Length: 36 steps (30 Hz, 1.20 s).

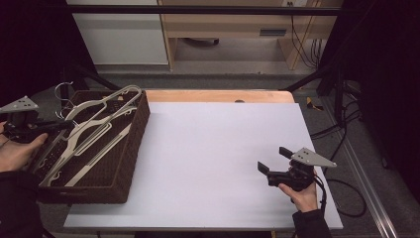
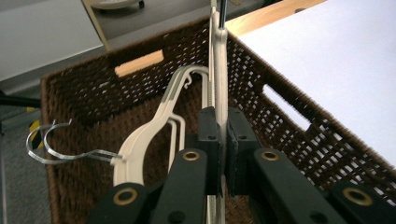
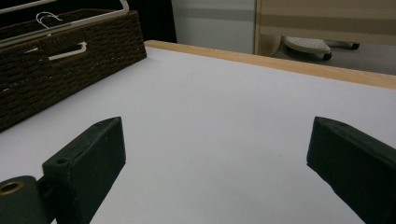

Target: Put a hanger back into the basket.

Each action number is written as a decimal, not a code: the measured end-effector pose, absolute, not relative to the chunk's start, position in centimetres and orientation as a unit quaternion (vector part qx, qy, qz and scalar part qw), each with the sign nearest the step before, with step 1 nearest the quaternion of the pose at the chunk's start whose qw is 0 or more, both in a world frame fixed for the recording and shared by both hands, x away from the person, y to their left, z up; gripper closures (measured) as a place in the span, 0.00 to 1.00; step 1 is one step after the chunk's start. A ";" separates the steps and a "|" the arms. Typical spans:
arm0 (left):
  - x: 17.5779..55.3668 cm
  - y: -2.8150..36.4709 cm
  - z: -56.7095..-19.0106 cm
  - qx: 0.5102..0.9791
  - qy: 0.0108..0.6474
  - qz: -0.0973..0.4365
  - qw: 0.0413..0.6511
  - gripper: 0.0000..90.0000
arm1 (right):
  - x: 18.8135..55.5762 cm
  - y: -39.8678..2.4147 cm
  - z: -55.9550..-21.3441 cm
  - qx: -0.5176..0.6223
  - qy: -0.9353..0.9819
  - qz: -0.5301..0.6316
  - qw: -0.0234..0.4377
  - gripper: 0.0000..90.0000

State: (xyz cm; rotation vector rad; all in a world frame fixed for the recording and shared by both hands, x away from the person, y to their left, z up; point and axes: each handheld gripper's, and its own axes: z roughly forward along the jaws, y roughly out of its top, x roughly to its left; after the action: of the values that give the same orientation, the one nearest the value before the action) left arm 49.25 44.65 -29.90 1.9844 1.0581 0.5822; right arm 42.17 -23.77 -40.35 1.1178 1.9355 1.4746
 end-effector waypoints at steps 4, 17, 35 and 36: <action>49.6 44.4 -30.9 0.792 0.423 0.222 0.381 0.96 | 42.2 -23.8 -40.4 0.405 0.706 0.534 0.230 0.06; 51.0 43.6 -36.0 0.796 0.458 0.178 0.354 0.96 | 42.2 -23.8 -40.4 0.405 0.705 0.536 0.228 0.06; 48.6 44.8 -35.9 0.710 0.518 0.245 0.409 0.67 | 42.3 -23.6 -40.7 0.409 0.706 0.532 0.226 0.06; 48.1 44.6 -35.6 0.702 0.512 0.252 0.426 0.67 | 42.3 -23.6 -40.7 0.409 0.706 0.533 0.224 0.06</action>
State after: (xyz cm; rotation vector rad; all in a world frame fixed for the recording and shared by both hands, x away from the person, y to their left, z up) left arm 48.15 44.60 -35.64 1.7555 1.2802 0.6291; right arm 42.30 -23.56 -40.69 1.1297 1.9478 1.4709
